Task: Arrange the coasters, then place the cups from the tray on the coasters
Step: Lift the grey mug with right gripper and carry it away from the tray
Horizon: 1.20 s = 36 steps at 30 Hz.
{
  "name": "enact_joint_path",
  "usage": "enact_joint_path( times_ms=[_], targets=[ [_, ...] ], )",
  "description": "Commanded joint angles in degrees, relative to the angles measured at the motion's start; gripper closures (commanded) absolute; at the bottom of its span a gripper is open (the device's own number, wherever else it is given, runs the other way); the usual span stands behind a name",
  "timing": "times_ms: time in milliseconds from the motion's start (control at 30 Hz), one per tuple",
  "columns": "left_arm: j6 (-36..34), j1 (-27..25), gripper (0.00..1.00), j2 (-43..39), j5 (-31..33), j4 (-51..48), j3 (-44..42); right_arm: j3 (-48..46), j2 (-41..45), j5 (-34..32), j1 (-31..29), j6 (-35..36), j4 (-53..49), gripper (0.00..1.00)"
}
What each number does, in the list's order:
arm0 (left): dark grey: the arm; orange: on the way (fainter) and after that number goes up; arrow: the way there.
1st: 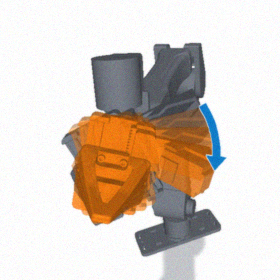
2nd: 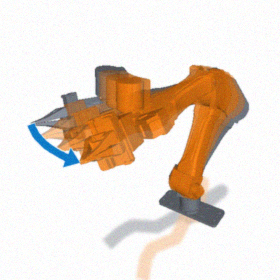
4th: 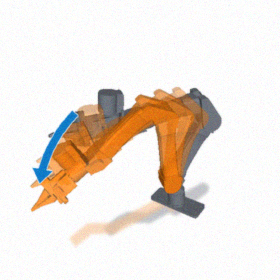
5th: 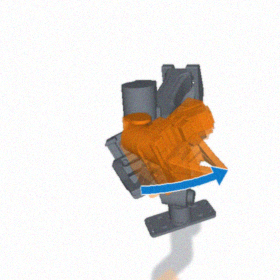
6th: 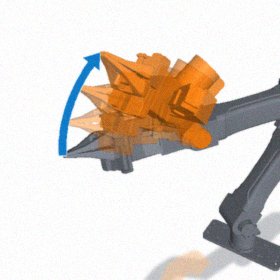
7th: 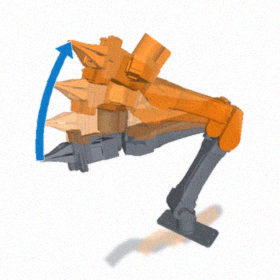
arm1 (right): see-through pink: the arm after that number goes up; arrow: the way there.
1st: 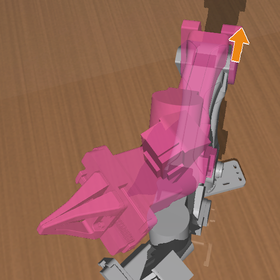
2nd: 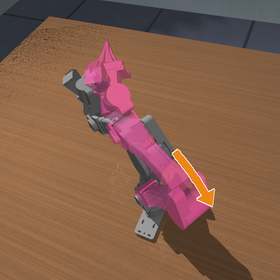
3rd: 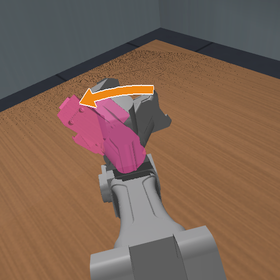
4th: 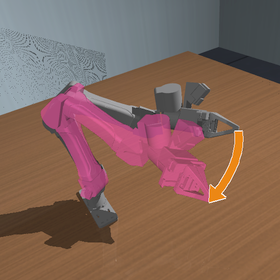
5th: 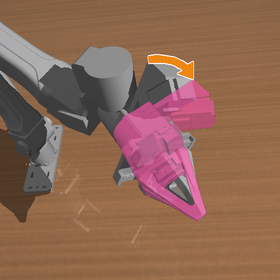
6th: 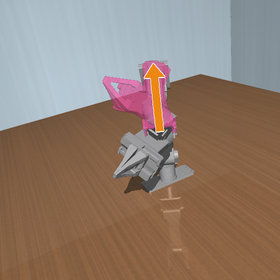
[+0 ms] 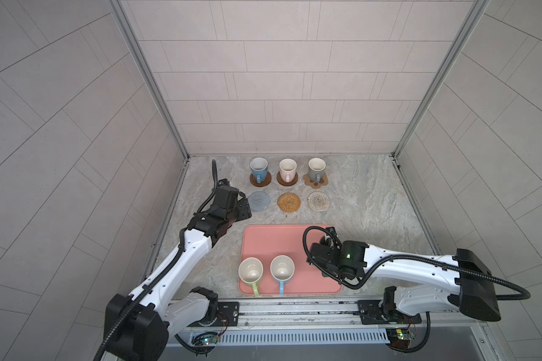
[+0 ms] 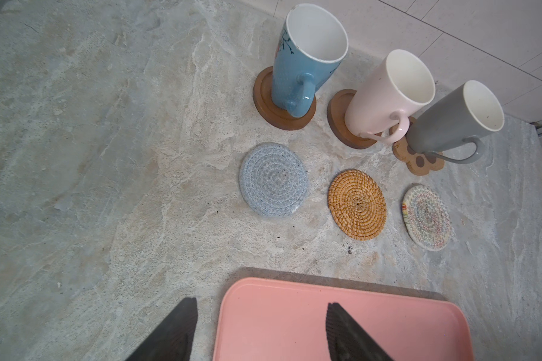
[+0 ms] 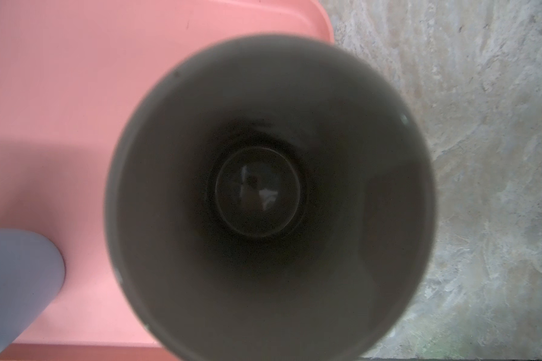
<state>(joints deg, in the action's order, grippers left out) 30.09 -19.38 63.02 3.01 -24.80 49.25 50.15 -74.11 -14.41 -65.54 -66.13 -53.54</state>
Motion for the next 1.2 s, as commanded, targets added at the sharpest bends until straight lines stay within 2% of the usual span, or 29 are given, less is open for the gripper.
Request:
enact_joint_path(
  times_ms=[0, 367, 667, 1167],
  targets=[
    [1.0, 0.3, 0.28, -1.1, 0.9, -0.3, -0.5, 2.4, 1.8, -4.8, 0.5, 1.6, -2.1, 0.91],
    [1.2, 0.3, 0.28, -1.5, 0.9, -0.7, -0.6, 3.3, 4.2, -6.5, 2.7, 3.2, -1.1, 0.92],
    [1.6, 0.3, 0.27, -2.5, 0.9, -1.3, -1.2, 5.6, 4.1, -7.0, 5.7, 7.1, -0.8, 0.93],
    [3.0, 0.3, 0.27, -3.8, -0.2, -1.4, -2.3, 8.5, 2.6, -5.6, 13.9, 15.1, 2.1, 0.93]
  ],
)
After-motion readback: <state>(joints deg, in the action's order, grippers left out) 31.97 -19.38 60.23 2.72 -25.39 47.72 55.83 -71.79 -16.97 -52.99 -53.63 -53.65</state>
